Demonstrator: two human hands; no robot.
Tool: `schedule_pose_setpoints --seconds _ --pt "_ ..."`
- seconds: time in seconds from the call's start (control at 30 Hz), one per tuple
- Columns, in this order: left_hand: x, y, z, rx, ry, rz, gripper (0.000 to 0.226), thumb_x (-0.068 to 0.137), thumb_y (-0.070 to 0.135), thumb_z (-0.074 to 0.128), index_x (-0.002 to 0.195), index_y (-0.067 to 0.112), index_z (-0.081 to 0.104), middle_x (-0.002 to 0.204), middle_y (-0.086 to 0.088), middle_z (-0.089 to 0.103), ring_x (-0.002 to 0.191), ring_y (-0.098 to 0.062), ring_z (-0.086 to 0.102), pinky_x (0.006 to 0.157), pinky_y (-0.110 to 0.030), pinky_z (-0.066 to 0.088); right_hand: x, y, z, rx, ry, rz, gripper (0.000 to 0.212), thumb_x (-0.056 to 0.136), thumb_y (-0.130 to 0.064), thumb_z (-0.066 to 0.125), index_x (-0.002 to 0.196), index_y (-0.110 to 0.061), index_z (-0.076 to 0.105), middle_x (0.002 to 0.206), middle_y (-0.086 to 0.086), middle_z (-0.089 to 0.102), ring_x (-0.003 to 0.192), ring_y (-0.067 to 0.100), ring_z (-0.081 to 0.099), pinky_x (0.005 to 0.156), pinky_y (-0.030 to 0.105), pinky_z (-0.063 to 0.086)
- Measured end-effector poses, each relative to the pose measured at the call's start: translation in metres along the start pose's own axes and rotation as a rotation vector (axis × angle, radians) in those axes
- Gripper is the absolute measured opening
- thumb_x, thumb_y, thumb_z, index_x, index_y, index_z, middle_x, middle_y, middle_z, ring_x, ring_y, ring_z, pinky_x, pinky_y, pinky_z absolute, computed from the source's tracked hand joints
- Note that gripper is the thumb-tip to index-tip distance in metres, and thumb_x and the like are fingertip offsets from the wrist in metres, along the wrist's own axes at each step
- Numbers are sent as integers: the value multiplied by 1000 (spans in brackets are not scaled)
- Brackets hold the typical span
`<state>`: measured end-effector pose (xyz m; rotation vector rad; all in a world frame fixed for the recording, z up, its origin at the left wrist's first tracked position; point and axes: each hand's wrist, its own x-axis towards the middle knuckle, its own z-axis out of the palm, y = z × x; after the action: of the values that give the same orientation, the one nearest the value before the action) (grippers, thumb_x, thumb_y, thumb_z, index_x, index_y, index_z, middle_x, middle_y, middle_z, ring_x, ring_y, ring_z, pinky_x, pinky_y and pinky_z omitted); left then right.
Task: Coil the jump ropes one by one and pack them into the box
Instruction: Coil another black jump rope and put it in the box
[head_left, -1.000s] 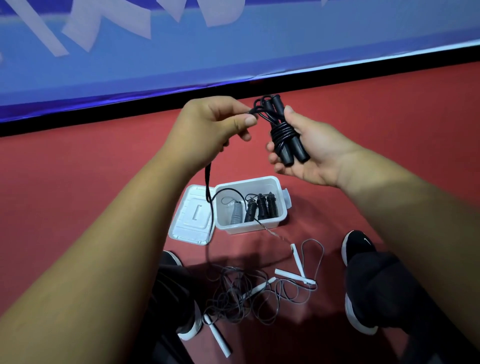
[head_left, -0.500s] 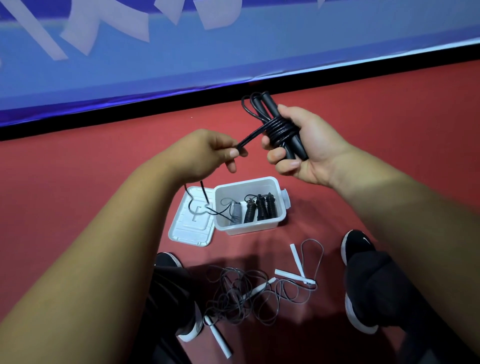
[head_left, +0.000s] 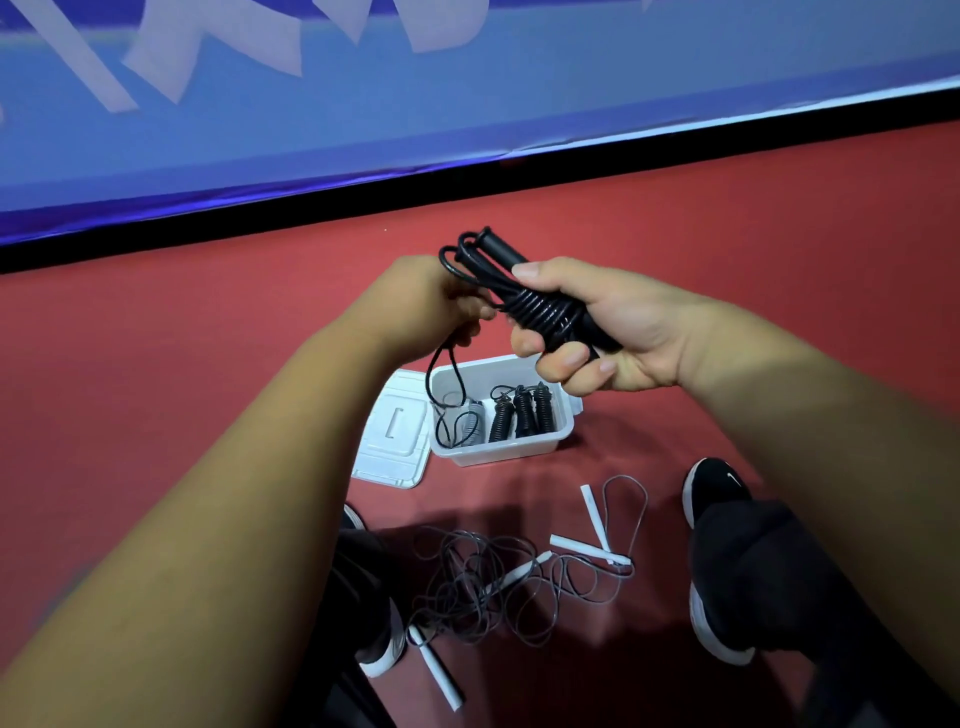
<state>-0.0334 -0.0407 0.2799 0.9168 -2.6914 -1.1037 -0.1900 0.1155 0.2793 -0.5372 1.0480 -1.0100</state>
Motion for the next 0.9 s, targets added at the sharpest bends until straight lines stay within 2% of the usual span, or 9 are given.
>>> schedule_pose_setpoints --seconds 0.1,0.2,0.3,0.4,0.53,0.63,0.7,0.8,0.9 --pt "-2 1 -3 43 22 70 14 95 9 64 88 17 74 80 -7 76 71 -18 74 67 -31 60 -4 1 -4 -69 -123 98 40 97 -49 57 112 -12 60 78 1 49 49 5 35 39 18 15" --pt "-4 3 -6 37 -49 217 18 87 0 66 94 15 74 85 -1 75 75 -13 69 68 -24 53 -5 4 -5 -124 -272 221 51 100 -49 55 137 -15 63 79 2 48 49 6 37 38 17 20" --pt "-5 11 -6 -138 -57 170 12 89 1 72 92 12 72 86 -1 76 81 -13 74 75 -26 56 -4 9 -2 -177 -311 312 50 100 -47 61 142 -21 52 80 5 52 51 9 39 38 16 26" --pt "-7 15 -7 -291 -73 149 10 91 -2 73 94 6 68 94 -16 77 96 -34 76 87 -42 63 -1 11 -2 -261 -210 331 35 101 -42 64 126 -19 55 81 9 55 53 13 40 39 16 24" --pt "-7 11 -9 -242 -36 195 13 91 -3 73 94 9 68 96 -13 77 97 -32 75 89 -40 62 6 16 -8 -323 -48 284 40 104 -41 65 133 -14 63 83 10 55 57 15 42 39 16 27" --pt "-4 10 -7 -68 29 260 20 91 -2 73 99 16 79 93 0 76 90 -10 72 87 -22 56 13 18 -11 -378 90 228 45 103 -43 67 134 -10 65 85 9 57 56 15 46 40 17 31" --pt "-3 9 -9 92 77 335 24 92 2 75 106 20 82 95 6 71 90 -3 67 85 -12 48 18 18 -13 -390 190 184 42 102 -44 69 126 -11 67 86 9 59 55 15 49 43 19 35" --pt "-1 7 -12 293 90 416 28 93 9 76 115 24 81 97 2 69 93 -16 66 87 -26 50 22 18 -16 -356 337 115 31 101 -38 71 118 -14 61 87 8 58 55 15 51 44 20 39" --pt "-2 8 -12 433 4 409 35 97 8 70 126 26 76 102 -1 71 98 -23 64 87 -33 49 24 17 -21 -269 414 67 28 102 -33 70 118 -15 56 84 8 55 55 15 51 43 19 33"
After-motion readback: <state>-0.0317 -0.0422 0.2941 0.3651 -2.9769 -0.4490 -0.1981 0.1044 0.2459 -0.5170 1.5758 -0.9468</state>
